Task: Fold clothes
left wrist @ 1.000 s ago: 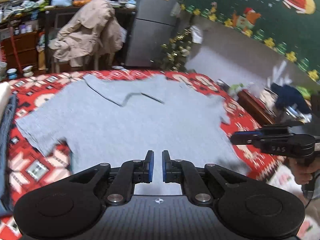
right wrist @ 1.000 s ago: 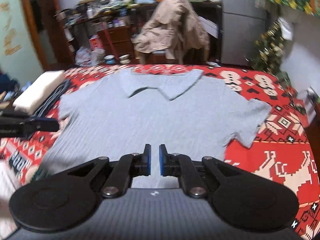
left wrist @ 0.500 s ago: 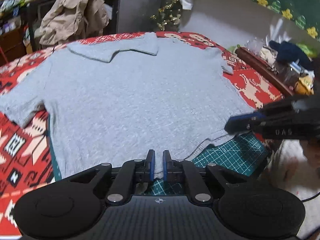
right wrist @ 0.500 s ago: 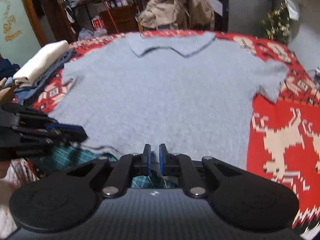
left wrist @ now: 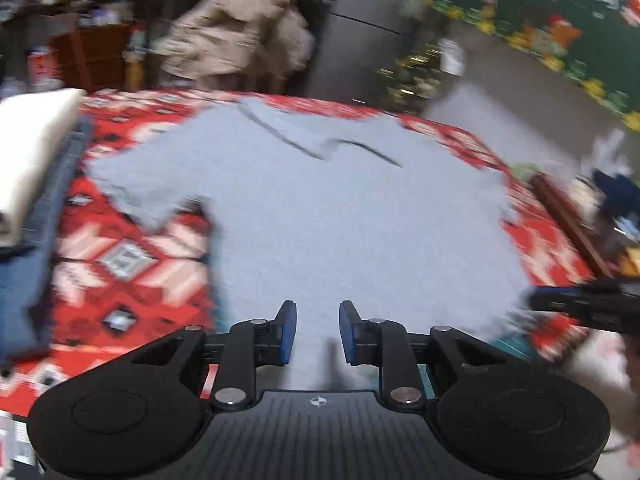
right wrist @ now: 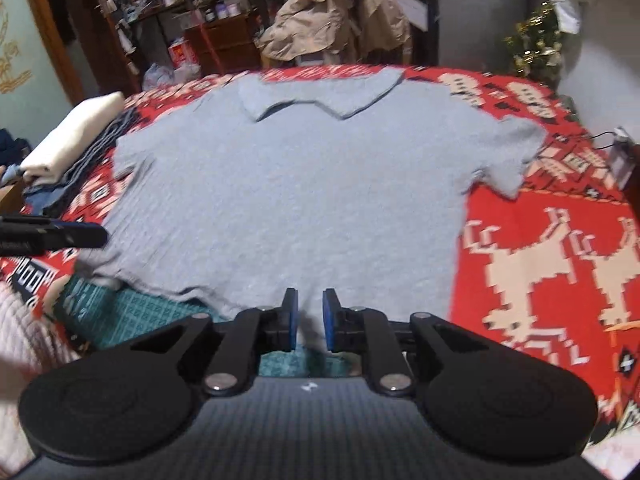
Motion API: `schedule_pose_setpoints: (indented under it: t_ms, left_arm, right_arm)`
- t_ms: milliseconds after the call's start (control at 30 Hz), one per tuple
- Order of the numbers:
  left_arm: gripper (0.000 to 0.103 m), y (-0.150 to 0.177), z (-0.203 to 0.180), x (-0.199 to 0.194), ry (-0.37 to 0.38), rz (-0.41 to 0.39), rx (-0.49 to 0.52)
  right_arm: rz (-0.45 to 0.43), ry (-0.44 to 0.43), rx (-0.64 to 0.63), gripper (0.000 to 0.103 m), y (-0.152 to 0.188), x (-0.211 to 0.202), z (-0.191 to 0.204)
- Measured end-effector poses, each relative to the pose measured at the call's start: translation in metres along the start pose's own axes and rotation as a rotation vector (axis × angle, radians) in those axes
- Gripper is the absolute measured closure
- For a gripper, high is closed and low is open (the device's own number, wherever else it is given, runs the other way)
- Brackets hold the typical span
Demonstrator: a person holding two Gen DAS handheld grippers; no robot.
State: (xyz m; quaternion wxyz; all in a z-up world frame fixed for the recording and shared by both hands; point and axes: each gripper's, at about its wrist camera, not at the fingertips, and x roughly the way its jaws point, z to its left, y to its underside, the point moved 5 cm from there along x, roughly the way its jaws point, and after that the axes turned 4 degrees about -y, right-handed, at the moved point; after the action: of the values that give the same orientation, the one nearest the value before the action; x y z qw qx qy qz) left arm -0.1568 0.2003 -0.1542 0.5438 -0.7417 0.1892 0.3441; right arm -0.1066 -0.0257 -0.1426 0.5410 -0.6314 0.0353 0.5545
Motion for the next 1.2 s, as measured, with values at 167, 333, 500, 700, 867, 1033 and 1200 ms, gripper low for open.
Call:
schedule_pose_setpoints:
  t_ms: [167,333,500,700,867,1033,1200]
  left_arm:
    - [0.081,-0.021,0.036,0.016,-0.067,-0.033,-0.093]
    - [0.091,-0.035,0.068,0.036,0.001,-0.040,-0.313]
    - [0.092,-0.046,0.094,0.054,0.058,-0.036,-0.497]
    - [0.092,-0.037,0.090,0.060,0.080,-0.011,-0.519]
    - [0.092,-0.036,0.090,0.066,0.086,-0.020,-0.539]
    - [0.103,-0.038,0.091,0.064,0.065,-0.039,-0.524]
    - [0.103,-0.041,0.085,0.056,-0.050,-0.061,-0.394]
  right_arm:
    - [-0.045,0.068,0.050,0.088,-0.009,-0.010,-0.029]
    - [-0.074,0.061,0.123,0.088,-0.015,-0.015,-0.049]
    - [-0.087,0.045,0.147,0.088,-0.017,-0.014,-0.050]
    - [-0.084,0.033,0.150,0.087,-0.017,-0.011,-0.047]
    - [-0.082,0.023,0.153,0.087,-0.017,-0.009,-0.045]
    - [-0.083,0.021,0.154,0.087,-0.016,-0.010,-0.044]
    - [-0.082,0.027,0.156,0.087,-0.014,-0.010,-0.045]
